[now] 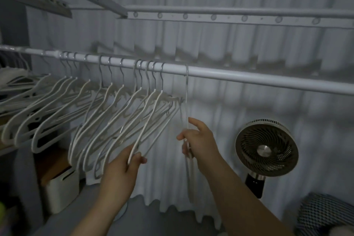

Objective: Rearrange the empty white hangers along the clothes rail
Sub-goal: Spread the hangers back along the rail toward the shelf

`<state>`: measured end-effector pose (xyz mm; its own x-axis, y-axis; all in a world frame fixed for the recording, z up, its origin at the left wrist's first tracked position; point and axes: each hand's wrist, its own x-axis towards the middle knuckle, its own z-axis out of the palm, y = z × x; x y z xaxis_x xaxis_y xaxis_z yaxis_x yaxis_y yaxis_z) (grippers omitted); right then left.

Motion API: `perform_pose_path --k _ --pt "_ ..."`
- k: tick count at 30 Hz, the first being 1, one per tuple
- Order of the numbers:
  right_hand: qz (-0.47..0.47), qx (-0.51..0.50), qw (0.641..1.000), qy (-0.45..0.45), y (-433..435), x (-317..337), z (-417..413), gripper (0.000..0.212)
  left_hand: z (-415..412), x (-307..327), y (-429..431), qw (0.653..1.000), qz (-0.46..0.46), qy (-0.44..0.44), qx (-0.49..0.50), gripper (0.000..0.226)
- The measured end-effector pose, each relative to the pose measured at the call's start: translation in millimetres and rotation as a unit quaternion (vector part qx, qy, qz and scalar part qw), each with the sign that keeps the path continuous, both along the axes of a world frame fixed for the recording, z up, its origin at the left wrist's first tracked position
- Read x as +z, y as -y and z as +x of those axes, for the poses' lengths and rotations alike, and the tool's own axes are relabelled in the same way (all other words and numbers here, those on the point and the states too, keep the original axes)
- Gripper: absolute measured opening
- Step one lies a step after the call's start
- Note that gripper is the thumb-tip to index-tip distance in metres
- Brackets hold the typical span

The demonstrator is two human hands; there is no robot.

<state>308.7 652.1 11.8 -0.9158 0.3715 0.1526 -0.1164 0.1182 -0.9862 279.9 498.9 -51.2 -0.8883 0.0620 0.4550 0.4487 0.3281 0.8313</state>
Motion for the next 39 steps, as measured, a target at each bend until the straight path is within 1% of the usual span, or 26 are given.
perform_pose_path --k 2,3,5,6,10,14,17,18,19,21,24,27,31,35,37,39 --pt "-0.015 -0.023 0.999 -0.023 -12.9 -0.6 7.5 0.032 2.5 -4.2 -3.3 0.998 0.05 0.016 -0.024 0.029" --pt "-0.016 -0.028 0.999 -0.034 -20.5 -0.8 12.4 0.029 5.5 -6.2 -7.5 0.996 0.084 0.016 -0.041 0.028" --pt "-0.005 -0.032 0.998 -0.046 -38.0 -0.1 23.1 0.029 12.2 -7.8 -20.0 0.986 0.142 0.021 -0.079 0.022" --pt "0.002 -0.037 0.998 -0.046 -48.1 0.7 28.6 0.031 15.4 -8.8 -27.9 0.984 0.15 0.023 -0.095 0.026" --pt "0.022 -0.061 0.997 -0.031 -92.4 6.6 54.5 0.032 22.9 -22.1 -61.7 0.982 0.133 0.009 -0.137 0.032" --pt "0.006 -0.092 0.995 -0.026 -137.7 6.5 87.7 0.021 37.7 -30.5 -100.3 0.974 0.097 0.001 -0.204 0.034" --pt "-0.002 -0.132 0.99 -0.043 -169.7 4.7 115.9 0.027 54.5 -31.9 -137.4 0.96 0.088 0.027 -0.265 0.038" --pt "-0.003 -0.145 0.988 -0.052 -179.8 4.2 126.0 0.027 61.1 -32.0 -149.6 0.954 0.09 0.032 -0.283 0.034" --pt "-0.001 -0.158 0.986 -0.057 -190.0 3.7 136.5 0.024 68.7 -31.3 -161.8 0.949 0.093 0.039 -0.3 0.029" --pt "-0.002 -0.189 0.98 -0.063 -210.5 3.4 158.5 0.021 84.6 -29.5 -186.2 0.935 0.092 0.058 -0.337 0.028" --pt "-0.003 -0.227 0.972 -0.057 -243.3 2.3 191.0 0.025 112.0 -23.9 -219.7 0.912 0.079 0.087 -0.393 0.03" --pt "0.004 -0.256 0.966 -0.041 -272.3 2.4 220.0 0.032 139.9 -16.6 -252.7 0.888 0.078 0.128 -0.434 0.041" --pt "0.017 -0.292 0.956 -0.029 -305.3 7.4 256.1 0.033 174.1 -5.2 -292.5 0.86 0.068 0.168 -0.477 0.055" --pt "0.022 -0.306 0.951 -0.018 -335.7 7.9 289.8 0.033 205.0 3.8 -333.7 0.831 0.066 0.201 -0.514 0.065" --pt "0.02 -0.308 0.951 -0.02 -348.8 9.0 303.9 0.034 219.4 9.1 -352.5 0.819 0.071 0.209 -0.529 0.066" --pt "0.018 -0.307 0.951 -0.022 -359.4 11.2 315.8 0.035 231.9 16.0 -368.7 0.801 0.095 0.236 -0.542 0.063"
